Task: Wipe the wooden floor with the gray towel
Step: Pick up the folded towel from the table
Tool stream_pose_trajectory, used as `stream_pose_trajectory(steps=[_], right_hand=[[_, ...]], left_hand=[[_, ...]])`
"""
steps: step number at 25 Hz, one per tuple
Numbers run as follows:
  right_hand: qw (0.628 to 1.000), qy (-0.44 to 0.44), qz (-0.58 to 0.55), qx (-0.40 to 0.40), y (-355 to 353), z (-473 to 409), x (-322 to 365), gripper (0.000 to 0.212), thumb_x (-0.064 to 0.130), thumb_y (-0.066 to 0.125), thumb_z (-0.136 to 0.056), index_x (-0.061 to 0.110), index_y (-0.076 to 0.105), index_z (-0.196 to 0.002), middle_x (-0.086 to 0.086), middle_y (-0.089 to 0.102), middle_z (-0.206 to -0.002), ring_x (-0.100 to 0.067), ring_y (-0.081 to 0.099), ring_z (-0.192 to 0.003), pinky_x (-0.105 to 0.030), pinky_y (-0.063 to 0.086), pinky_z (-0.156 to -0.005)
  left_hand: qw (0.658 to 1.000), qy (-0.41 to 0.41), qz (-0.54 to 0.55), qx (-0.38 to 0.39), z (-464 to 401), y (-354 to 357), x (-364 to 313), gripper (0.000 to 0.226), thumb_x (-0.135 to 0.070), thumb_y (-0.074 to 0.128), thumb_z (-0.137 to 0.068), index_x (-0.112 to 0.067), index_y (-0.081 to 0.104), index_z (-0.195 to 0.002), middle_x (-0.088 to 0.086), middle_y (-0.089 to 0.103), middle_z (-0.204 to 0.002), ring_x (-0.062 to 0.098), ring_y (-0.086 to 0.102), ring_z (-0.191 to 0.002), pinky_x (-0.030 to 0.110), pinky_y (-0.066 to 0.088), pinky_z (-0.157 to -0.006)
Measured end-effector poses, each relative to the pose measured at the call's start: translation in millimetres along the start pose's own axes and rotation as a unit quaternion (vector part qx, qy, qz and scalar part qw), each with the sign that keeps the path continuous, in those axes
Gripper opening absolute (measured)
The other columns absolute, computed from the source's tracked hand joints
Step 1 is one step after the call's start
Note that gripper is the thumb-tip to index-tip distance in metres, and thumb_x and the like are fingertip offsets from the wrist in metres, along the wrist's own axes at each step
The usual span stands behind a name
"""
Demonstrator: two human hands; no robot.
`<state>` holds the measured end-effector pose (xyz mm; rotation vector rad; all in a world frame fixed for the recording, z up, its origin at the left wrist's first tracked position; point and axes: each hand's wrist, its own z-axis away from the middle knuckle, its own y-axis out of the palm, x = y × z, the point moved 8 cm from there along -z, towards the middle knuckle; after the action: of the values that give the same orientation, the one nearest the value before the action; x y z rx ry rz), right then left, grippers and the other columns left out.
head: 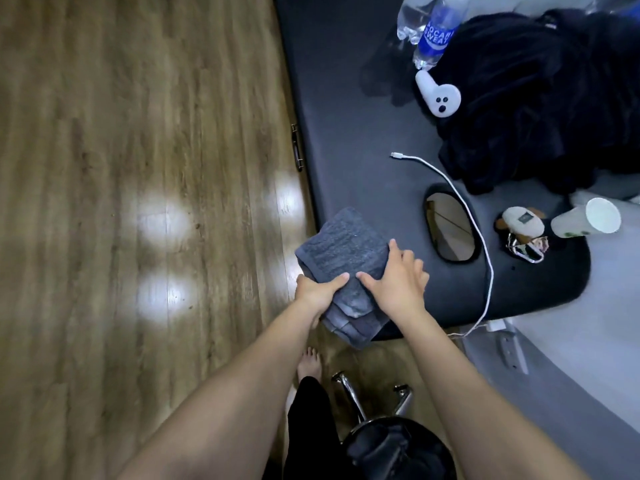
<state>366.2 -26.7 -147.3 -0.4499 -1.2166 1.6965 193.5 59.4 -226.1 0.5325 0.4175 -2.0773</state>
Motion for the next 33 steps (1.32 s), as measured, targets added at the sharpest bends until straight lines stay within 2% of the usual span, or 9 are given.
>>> stream_pose_trajectory(steps=[2, 4, 7, 10, 15, 18, 24, 27, 33], right_hand=[[0.999, 0.022, -0.018, 0.031, 3, -5, 3, 0.071, 0.066, 0.065, -0.079, 0.019, 0.049, -0.130, -0.007, 0.054, -0.130, -0.034, 0.045, -0.123, -0.048, 0.034, -0.100], [0.996, 0.016, -0.066, 0.065, 9, -5, 12, 0.056, 0.062, 0.067, -0.080, 0.018, 0.053, -0.110, -0.006, 0.058, -0.121, -0.033, 0.049, -0.119, -0.046, 0.038, -0.097], [0.978, -0.028, -0.186, 0.087, 13, 6, 36, 0.043, 0.049, 0.075, -0.079, 0.018, 0.050, -0.097, 0.001, 0.062, -0.105, -0.022, 0.059, -0.101, -0.033, 0.049, -0.080], [0.943, -0.058, -0.296, 0.142, 25, 31, 86, 0.039, 0.043, 0.081, -0.078, 0.021, 0.053, -0.095, 0.006, 0.066, -0.094, -0.008, 0.065, -0.080, -0.012, 0.043, -0.058], [0.845, -0.025, -0.385, 0.370, 101, 109, 186, 0.055, 0.042, 0.083, -0.070, 0.010, 0.069, -0.113, -0.008, 0.076, -0.105, -0.024, 0.073, -0.097, -0.041, 0.057, -0.089], [0.817, 0.002, -0.373, 0.440, 166, 168, 229, 0.041, 0.026, 0.078, -0.081, 0.006, 0.068, -0.115, -0.015, 0.074, -0.110, -0.032, 0.072, -0.101, -0.047, 0.055, -0.093], [0.822, 0.039, -0.346, 0.451, 313, 287, 272, 0.023, 0.015, 0.070, -0.089, 0.010, 0.067, -0.111, -0.016, 0.075, -0.104, -0.030, 0.074, -0.090, -0.036, 0.060, -0.066], [0.829, 0.043, -0.320, 0.456, 374, 331, 279, 0.022, 0.016, 0.069, -0.090, 0.016, 0.067, -0.112, -0.013, 0.076, -0.105, -0.030, 0.074, -0.093, -0.039, 0.061, -0.073], [0.843, 0.037, -0.292, 0.450, 447, 372, 297, 0.023, 0.016, 0.068, -0.092, 0.015, 0.067, -0.114, -0.011, 0.075, -0.108, -0.030, 0.073, -0.098, -0.050, 0.057, -0.088]], left_hand=[[0.999, -0.029, 0.020, -0.013, -3, -9, 7, 0.059, -0.036, 0.093, -0.071, -0.007, 0.065, -0.113, 0.011, 0.074, -0.107, 0.029, 0.072, -0.097, 0.044, 0.059, -0.091], [0.998, -0.030, 0.062, -0.008, -1, -22, 9, 0.041, -0.026, 0.092, -0.074, -0.009, 0.069, -0.104, 0.010, 0.077, -0.101, 0.026, 0.074, -0.090, 0.042, 0.061, -0.087], [0.991, 0.011, 0.129, 0.040, 10, -46, 4, 0.039, -0.015, 0.088, -0.079, -0.013, 0.068, -0.112, 0.008, 0.078, -0.108, 0.026, 0.075, -0.096, 0.043, 0.060, -0.090], [0.978, 0.059, 0.195, 0.036, 28, -107, 9, 0.043, -0.010, 0.086, -0.080, -0.013, 0.064, -0.118, 0.006, 0.077, -0.112, 0.024, 0.074, -0.103, 0.043, 0.058, -0.093], [0.966, 0.082, 0.247, -0.006, 61, -237, 64, 0.046, -0.007, 0.084, -0.082, -0.011, 0.062, -0.122, 0.008, 0.073, -0.120, 0.023, 0.071, -0.109, 0.039, 0.058, -0.095], [0.951, 0.069, 0.291, -0.080, 84, -318, 127, 0.045, -0.008, 0.085, -0.081, -0.010, 0.059, -0.118, 0.007, 0.072, -0.117, 0.018, 0.073, -0.099, 0.027, 0.060, -0.078], [0.930, 0.026, 0.318, -0.182, 100, -444, 287, 0.033, -0.015, 0.085, -0.083, -0.010, 0.057, -0.098, 0.001, 0.070, -0.094, 0.009, 0.071, -0.077, 0.022, 0.054, -0.067], [0.912, 0.015, 0.357, -0.199, 102, -481, 361, 0.028, -0.009, 0.082, -0.085, -0.013, 0.060, -0.102, -0.002, 0.072, -0.093, -0.002, 0.070, -0.069, 0.015, 0.052, -0.061], [0.884, -0.002, 0.397, -0.246, 84, -522, 446, 0.038, -0.004, 0.081, -0.084, -0.020, 0.059, -0.110, 0.002, 0.072, -0.104, -0.002, 0.070, -0.077, 0.014, 0.052, -0.067]])
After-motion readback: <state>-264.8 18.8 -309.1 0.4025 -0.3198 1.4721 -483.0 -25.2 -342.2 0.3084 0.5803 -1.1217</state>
